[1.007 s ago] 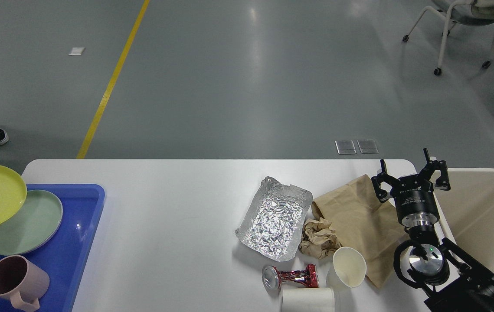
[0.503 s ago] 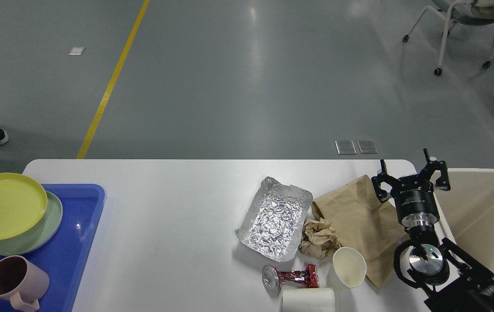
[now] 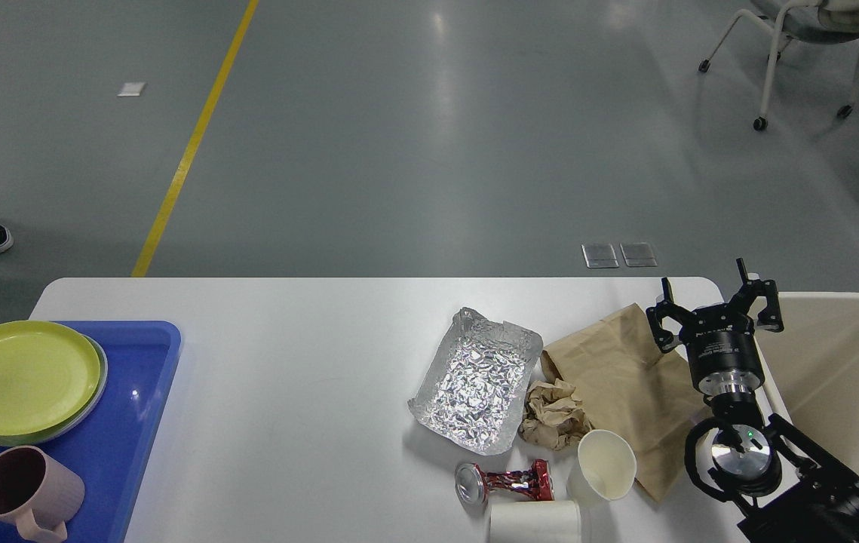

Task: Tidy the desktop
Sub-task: 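Carry the yellow plate over and lay it on the green plate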

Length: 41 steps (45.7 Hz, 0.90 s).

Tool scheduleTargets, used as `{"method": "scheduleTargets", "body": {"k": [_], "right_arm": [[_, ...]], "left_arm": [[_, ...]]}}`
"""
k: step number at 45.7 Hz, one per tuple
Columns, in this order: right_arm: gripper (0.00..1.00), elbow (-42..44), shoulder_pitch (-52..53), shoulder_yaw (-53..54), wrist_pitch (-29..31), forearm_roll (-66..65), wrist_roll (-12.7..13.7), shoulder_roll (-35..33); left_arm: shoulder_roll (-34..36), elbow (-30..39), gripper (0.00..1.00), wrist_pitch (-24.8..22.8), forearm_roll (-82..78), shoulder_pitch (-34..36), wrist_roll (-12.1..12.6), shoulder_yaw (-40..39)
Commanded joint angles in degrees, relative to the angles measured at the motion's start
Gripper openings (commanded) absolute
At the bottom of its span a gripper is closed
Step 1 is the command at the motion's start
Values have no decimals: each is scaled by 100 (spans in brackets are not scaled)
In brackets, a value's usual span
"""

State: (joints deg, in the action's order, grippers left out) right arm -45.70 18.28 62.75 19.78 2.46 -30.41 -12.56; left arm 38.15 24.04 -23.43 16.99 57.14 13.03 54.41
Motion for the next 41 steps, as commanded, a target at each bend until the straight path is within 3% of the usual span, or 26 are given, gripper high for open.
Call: {"method": "scheduleTargets", "body": {"k": [1,9,13,18,23,41], "right_arm": [[100,0,0,0,0,0,0,0],[100,0,0,0,0,0,0,8],[100,0,0,0,0,0,0,8],[100,0,0,0,0,0,0,0],[100,0,0,0,0,0,0,0],[100,0,0,0,0,0,0,8]], "left_arm": [[-80,48,0,-65,15,17,-2,-36],[-115,92,3,-74,15,-1,33,-186],[-106,84,30,-13,6,8,-20,-186],[-98,84,78,-4,15,43,-20,-177],[-106,92,94,-83,15,52,-20,-221],[-115,110,96,-83,15,78,-20,-265]]}}
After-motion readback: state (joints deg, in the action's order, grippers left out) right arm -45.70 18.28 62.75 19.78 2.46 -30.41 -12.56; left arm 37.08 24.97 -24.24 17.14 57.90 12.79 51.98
